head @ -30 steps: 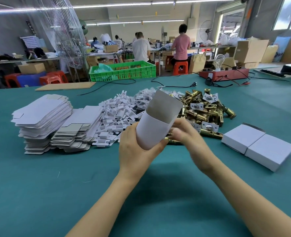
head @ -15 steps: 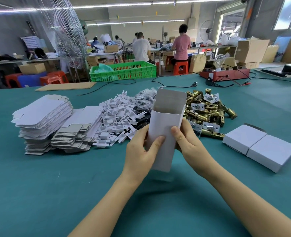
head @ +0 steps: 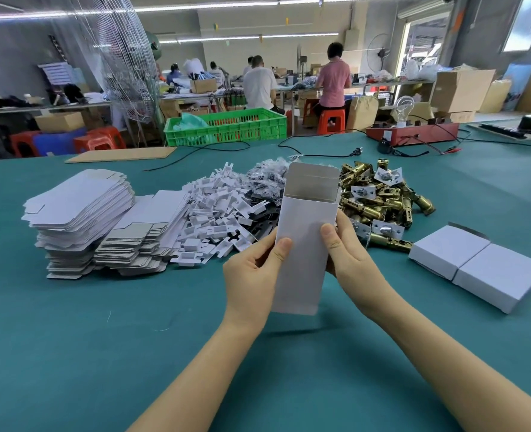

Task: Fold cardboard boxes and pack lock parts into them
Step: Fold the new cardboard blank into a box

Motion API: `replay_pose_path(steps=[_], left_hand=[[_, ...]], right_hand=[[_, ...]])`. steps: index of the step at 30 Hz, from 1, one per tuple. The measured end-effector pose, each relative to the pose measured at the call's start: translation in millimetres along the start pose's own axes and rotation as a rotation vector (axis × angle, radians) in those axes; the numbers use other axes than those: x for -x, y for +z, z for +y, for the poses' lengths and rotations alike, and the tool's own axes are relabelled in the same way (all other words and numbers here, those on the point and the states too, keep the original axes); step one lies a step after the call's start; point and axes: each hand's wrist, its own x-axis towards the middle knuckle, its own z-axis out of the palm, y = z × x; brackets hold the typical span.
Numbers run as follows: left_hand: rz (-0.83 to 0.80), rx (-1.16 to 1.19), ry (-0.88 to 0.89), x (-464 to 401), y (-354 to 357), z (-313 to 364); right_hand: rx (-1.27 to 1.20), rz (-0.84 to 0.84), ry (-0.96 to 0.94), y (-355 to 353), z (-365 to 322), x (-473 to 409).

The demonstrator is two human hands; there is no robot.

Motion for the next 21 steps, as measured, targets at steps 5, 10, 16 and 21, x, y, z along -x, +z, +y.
replay_pose_path(steps=[5,10,16,21], left_hand=[[0.030,0.074,-0.079,0.5,3.3,-1.5],[0.037,0.092,-0.116,-1.6,1.8,-1.3],[0.033,0.126,-0.178,-4.7,0.7,-1.7],[0.115,0.268,-0.397,-15.6,-6.1,-2.8]], right_hand=[[0.315,0.125,-0.087,11.6,6.7,6.5],[0.334,0.130,-0.131,14.5,8.4,7.5],[0.213,0.087,-0.045,7.5,9.0,3.6],[0.223,0.008,-0.051,12.5,11.9,7.1]])
